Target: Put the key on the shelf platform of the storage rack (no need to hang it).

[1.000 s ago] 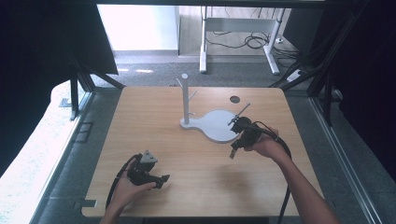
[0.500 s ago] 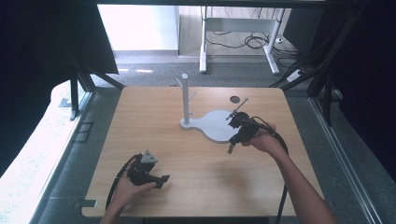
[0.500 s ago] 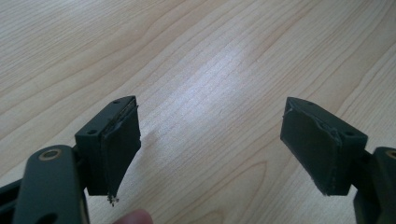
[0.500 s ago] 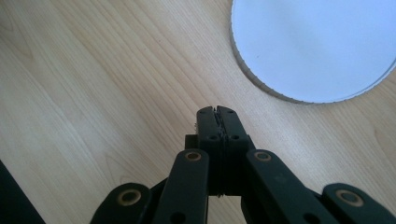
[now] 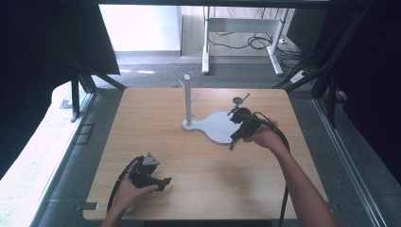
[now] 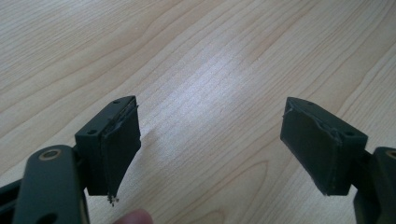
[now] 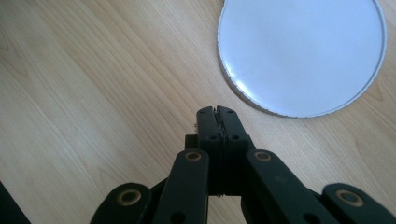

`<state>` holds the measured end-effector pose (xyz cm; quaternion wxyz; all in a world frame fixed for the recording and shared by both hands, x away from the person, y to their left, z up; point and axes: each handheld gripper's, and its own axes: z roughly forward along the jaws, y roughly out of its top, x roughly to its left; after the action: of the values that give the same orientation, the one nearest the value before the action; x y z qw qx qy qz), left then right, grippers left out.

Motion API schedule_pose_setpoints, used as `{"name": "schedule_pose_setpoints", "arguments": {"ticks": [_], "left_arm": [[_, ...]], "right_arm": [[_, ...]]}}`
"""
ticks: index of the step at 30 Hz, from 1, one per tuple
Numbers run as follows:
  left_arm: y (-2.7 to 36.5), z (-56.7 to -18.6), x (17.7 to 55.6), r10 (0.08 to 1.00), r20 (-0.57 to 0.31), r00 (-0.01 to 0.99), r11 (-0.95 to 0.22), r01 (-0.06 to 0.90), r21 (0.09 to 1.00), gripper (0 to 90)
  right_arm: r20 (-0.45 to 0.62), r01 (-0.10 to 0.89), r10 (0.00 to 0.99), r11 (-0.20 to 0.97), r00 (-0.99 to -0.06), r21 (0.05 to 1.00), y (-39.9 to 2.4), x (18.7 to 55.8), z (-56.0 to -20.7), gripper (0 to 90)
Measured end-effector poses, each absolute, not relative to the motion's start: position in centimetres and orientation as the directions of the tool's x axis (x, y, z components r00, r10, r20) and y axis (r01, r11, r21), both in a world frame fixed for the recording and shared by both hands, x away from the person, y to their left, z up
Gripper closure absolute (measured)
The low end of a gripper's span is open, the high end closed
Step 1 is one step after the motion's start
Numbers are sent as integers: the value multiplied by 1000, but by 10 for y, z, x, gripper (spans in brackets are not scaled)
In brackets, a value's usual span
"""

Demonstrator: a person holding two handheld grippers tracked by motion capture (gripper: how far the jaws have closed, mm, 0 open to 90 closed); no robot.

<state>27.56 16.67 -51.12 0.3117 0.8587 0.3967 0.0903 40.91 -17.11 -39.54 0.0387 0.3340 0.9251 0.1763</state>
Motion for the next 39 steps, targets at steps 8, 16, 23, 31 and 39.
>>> {"name": "schedule_pose_setpoints", "arguments": {"ticks": [8,16,23,31,39], "left_arm": [[166,-512,275,739,-95,667,-489,628,605,203],[167,-512,276,739,-93,667,-489,627,607,203],[168,-512,276,735,-88,673,-498,623,603,203],[168,-512,277,735,-91,672,-497,625,602,202],[169,-512,277,736,-94,670,-495,628,600,202]], "right_arm": [[44,607,637,709,-770,357,-170,415,-393,900],[38,613,646,702,-762,362,-170,423,-390,900],[37,623,658,692,-752,364,-169,431,-387,900],[38,632,667,685,-744,364,-165,440,-389,900],[49,639,673,674,-738,370,-160,449,-393,900]]}}
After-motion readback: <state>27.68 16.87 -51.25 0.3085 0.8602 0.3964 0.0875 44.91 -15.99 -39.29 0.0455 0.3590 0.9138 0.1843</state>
